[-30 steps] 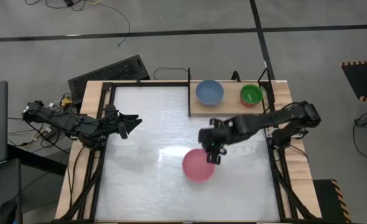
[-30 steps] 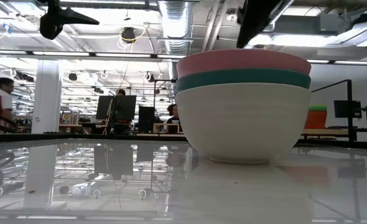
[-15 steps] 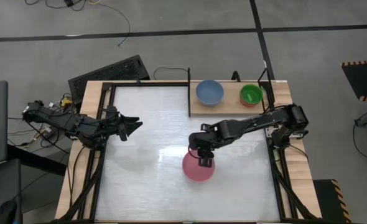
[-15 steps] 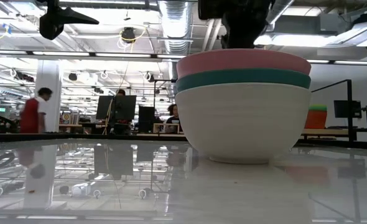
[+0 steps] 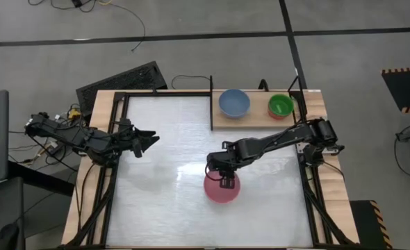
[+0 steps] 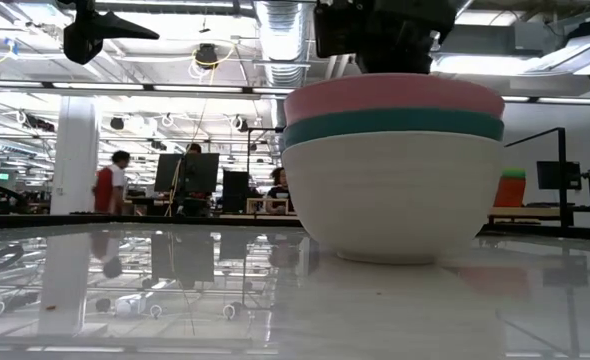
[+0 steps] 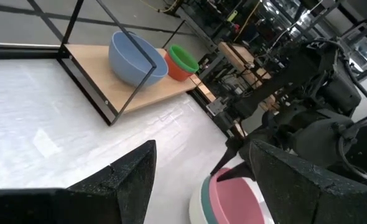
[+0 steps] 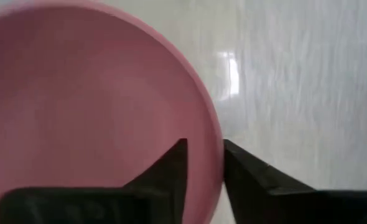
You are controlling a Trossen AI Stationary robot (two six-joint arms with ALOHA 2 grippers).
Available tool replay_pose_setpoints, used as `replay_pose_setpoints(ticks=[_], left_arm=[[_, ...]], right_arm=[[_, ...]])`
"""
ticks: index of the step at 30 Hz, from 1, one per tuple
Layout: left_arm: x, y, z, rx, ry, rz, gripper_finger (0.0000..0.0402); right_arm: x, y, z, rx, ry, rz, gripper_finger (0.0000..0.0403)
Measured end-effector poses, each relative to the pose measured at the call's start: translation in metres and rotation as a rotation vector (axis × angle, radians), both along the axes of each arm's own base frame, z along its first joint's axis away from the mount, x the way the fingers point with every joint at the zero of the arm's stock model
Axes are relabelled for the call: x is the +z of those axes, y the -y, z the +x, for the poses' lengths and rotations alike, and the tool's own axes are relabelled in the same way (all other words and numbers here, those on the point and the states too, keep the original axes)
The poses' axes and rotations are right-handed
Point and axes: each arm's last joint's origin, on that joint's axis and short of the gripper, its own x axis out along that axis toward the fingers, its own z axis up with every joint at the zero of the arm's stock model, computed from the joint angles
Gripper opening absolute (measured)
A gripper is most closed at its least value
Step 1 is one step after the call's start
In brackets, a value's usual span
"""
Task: Place and stack bowls onto a shelf
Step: Stack the pink bowl on top of the blue bowl on the shelf
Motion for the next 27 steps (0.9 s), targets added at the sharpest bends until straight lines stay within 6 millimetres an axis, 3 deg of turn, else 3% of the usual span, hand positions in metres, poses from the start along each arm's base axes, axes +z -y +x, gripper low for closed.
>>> replay_pose_setpoints(ticks=[4, 11, 17, 21, 27], left_arm=[[0.000, 0.000, 0.000, 0.000, 0.000, 0.000, 0.0245], [0.000, 0.000, 0.000, 0.001, 0.000, 0.000, 0.0245], [0.000, 0.000, 0.000, 0.010, -0.003, 0.004, 0.0245], [0.000, -0.001, 0.000, 0.017, -0.004, 0.006, 0.0245], [0.000, -0.001, 0.000, 0.030, -0.002, 0.009, 0.0245]], right_arm=[[0.003, 0.000, -0.002, 0.001, 0.003, 0.001, 0.0032], [0.017, 0.002, -0.010, 0.003, 0.019, 0.004, 0.0028], [0.046, 0.018, -0.028, -0.012, 0.059, 0.044, 0.0028], [0.076, 0.046, -0.046, -0.068, 0.142, 0.030, 0.0028], [0.123, 0.117, -0.089, -0.298, 0.305, -0.006, 0.0028]])
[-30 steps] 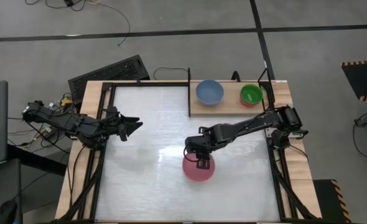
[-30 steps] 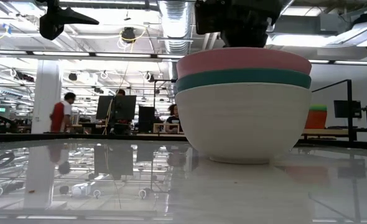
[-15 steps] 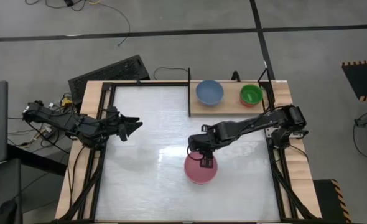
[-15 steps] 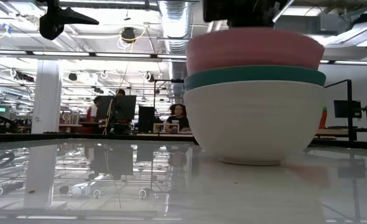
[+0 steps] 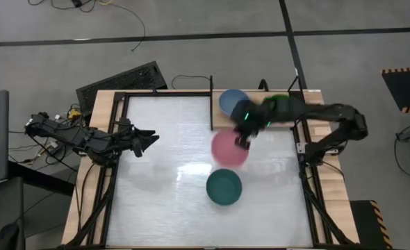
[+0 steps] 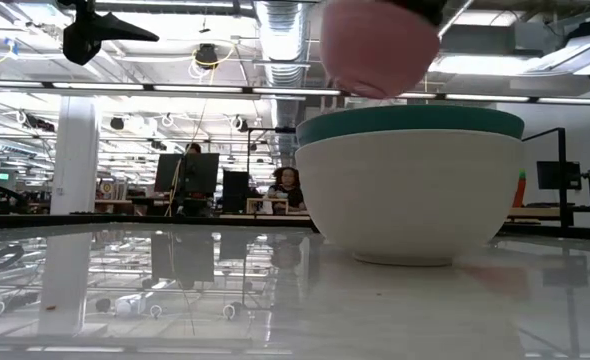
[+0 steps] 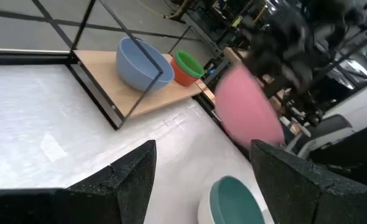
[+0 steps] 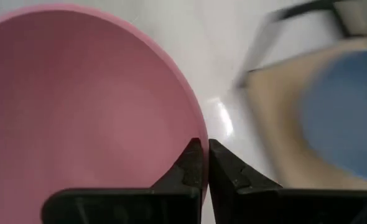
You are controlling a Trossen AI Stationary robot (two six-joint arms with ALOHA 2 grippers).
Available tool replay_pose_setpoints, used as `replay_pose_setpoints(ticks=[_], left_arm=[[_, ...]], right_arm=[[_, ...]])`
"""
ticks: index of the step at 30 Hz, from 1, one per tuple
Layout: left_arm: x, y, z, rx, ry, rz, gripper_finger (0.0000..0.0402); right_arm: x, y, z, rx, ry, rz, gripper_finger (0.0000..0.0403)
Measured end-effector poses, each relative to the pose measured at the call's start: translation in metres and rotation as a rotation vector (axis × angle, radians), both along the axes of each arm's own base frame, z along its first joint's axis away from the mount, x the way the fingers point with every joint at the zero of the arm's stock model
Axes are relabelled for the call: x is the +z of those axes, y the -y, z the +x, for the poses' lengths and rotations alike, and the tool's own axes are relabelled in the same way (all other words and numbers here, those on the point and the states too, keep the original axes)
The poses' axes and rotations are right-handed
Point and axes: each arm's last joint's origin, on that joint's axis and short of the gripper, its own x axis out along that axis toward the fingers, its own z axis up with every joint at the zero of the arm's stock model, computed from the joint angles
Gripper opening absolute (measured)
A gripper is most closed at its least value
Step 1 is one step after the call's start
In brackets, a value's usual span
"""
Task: Place and stack bowls onto a shelf
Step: Stack the pink bowl on top of the blue bowl on the shelf
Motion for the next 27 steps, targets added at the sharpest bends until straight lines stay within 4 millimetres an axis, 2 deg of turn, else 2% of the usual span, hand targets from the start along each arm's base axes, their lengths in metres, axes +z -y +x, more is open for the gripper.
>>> replay_pose_setpoints(ticks=[6, 9, 12, 19, 27], left_arm=[[0.000, -0.001, 0.000, 0.048, 0.004, 0.010, 0.0245], [0.000, -0.001, -0.001, 0.054, 0.005, 0.012, 0.0245], [0.000, -0.002, -0.001, 0.068, 0.011, 0.004, 0.0245], [0.001, -0.003, -0.001, 0.103, 0.026, -0.014, 0.0245], [0.001, -0.003, -0.001, 0.111, 0.032, -0.022, 0.0245]], right_arm=[[0.022, 0.078, -0.046, -0.392, 0.117, -0.051, 0.0032], [0.020, 0.108, -0.059, -0.540, 0.130, -0.037, 0.0032], [0.008, 0.134, -0.060, -0.603, 0.105, 0.004, 0.0031], [-0.034, 0.173, -0.044, -0.593, -0.002, 0.117, 0.0033], [-0.060, 0.201, -0.049, -0.616, -0.048, 0.215, 0.0033]])
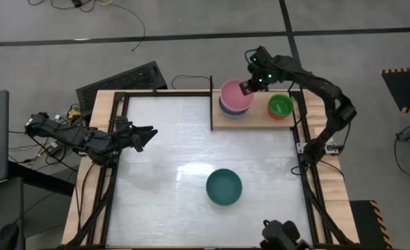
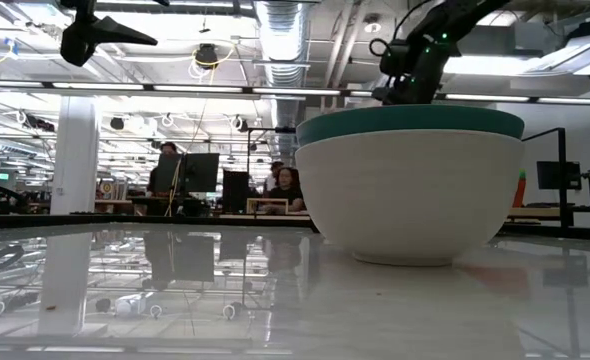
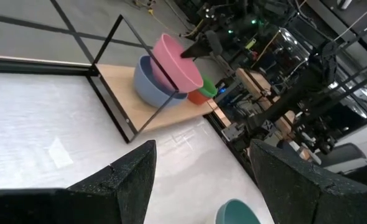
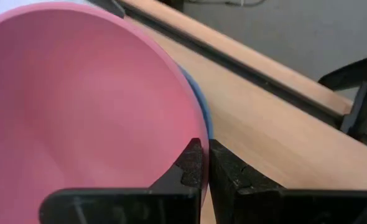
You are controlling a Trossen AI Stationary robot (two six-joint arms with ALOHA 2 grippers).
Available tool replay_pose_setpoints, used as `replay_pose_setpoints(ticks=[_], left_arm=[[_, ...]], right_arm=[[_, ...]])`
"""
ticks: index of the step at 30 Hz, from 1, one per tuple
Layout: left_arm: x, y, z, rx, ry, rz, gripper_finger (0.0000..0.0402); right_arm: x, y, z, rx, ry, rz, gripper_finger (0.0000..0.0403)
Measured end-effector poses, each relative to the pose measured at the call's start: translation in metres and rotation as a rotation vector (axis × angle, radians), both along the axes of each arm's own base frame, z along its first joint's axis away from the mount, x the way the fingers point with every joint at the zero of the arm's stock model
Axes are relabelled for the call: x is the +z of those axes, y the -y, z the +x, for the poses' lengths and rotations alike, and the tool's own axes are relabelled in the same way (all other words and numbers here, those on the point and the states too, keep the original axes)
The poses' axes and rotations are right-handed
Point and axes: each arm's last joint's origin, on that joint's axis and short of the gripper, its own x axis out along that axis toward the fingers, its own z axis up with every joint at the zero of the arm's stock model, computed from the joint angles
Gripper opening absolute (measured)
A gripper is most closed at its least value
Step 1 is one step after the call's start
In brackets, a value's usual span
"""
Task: Place and stack bowls onto a shelf
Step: Stack the pink bowl on top of the blue bowl on the shelf
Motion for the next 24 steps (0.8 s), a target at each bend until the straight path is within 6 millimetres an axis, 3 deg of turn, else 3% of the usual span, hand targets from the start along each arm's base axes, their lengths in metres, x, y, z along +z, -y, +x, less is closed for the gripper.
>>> replay_pose_setpoints(ticks=[10, 20, 24], left_arm=[[0.000, 0.000, 0.000, 0.003, 0.001, 0.000, 0.0245], [0.000, 0.000, 0.000, 0.003, 0.001, 0.000, 0.0245], [0.000, 0.000, 0.000, 0.003, 0.001, 0.000, 0.0245]], right_arm=[[-0.006, 0.005, 0.002, 0.005, -0.006, 0.009, 0.0055], [-0.006, 0.005, 0.003, 0.009, -0.005, 0.004, 0.0125], [0.005, 0.003, -0.004, -0.004, 0.025, -0.032, 0.0160]])
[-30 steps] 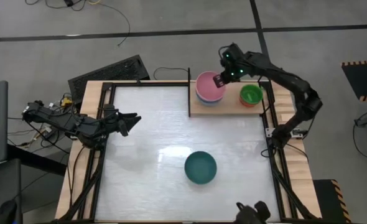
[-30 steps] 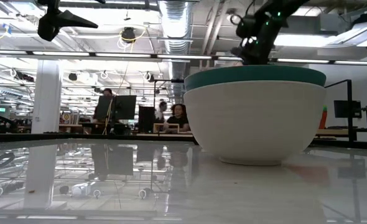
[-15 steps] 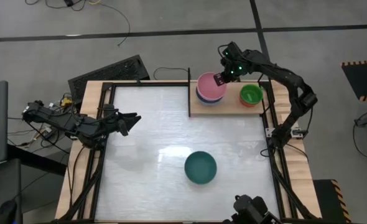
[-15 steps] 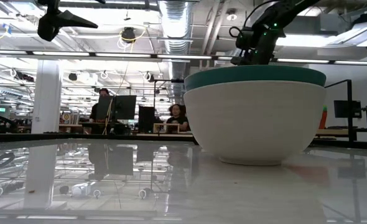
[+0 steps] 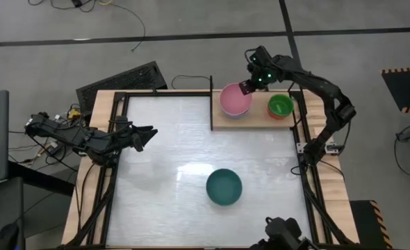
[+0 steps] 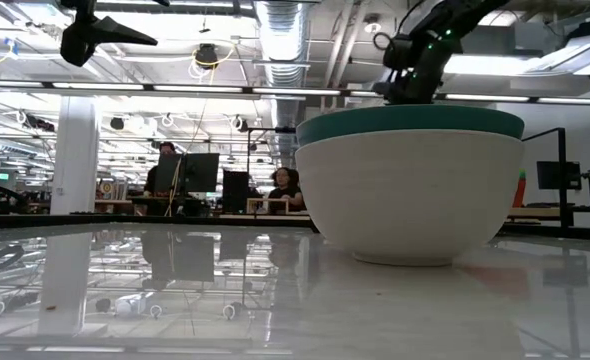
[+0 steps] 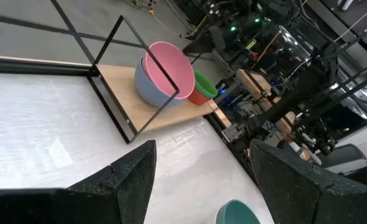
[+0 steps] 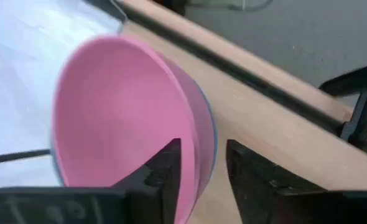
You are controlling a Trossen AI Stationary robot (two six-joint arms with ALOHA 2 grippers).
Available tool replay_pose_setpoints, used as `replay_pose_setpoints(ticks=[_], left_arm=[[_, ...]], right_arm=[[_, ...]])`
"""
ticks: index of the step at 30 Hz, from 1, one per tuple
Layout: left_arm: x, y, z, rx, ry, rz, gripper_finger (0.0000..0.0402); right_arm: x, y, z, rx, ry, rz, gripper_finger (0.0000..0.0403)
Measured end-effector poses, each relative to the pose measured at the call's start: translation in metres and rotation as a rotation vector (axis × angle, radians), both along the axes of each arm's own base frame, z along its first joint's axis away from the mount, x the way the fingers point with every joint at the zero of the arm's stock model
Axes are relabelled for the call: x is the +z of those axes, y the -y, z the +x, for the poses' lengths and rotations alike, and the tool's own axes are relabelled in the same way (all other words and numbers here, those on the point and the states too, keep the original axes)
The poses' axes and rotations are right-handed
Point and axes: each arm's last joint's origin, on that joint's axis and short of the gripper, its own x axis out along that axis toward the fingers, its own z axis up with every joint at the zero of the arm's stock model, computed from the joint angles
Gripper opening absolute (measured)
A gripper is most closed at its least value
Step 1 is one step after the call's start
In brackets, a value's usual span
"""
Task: Place and stack bowls onto a shelf
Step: Stack the pink bowl on top of the blue bowl on the shelf
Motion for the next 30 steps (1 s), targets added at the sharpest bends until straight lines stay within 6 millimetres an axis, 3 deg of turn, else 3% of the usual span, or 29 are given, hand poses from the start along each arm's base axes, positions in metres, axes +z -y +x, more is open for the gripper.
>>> replay_pose_setpoints(ticks=[5, 9, 13, 25, 30], left_arm=[[0.000, 0.000, 0.000, -0.002, 0.000, 0.000, 0.0245], [0.000, 0.000, 0.000, -0.006, -0.002, 0.001, 0.0245], [0.000, 0.000, 0.000, -0.006, -0.006, 0.008, 0.0245], [0.000, 0.000, 0.000, -0.001, -0.005, 0.009, 0.0245], [0.000, 0.000, 0.000, -0.001, -0.005, 0.008, 0.0245]], right_arm=[[0.029, -0.008, -0.008, 0.005, 0.095, -0.128, 0.0163], [0.044, -0.015, -0.013, 0.034, 0.153, -0.167, 0.0106], [0.035, -0.009, -0.016, 0.092, 0.191, -0.072, 0.0019], [-0.012, 0.015, -0.003, 0.124, 0.079, 0.070, 0.0018], [-0.023, 0.024, -0.002, 0.112, 0.067, 0.089, 0.0024]])
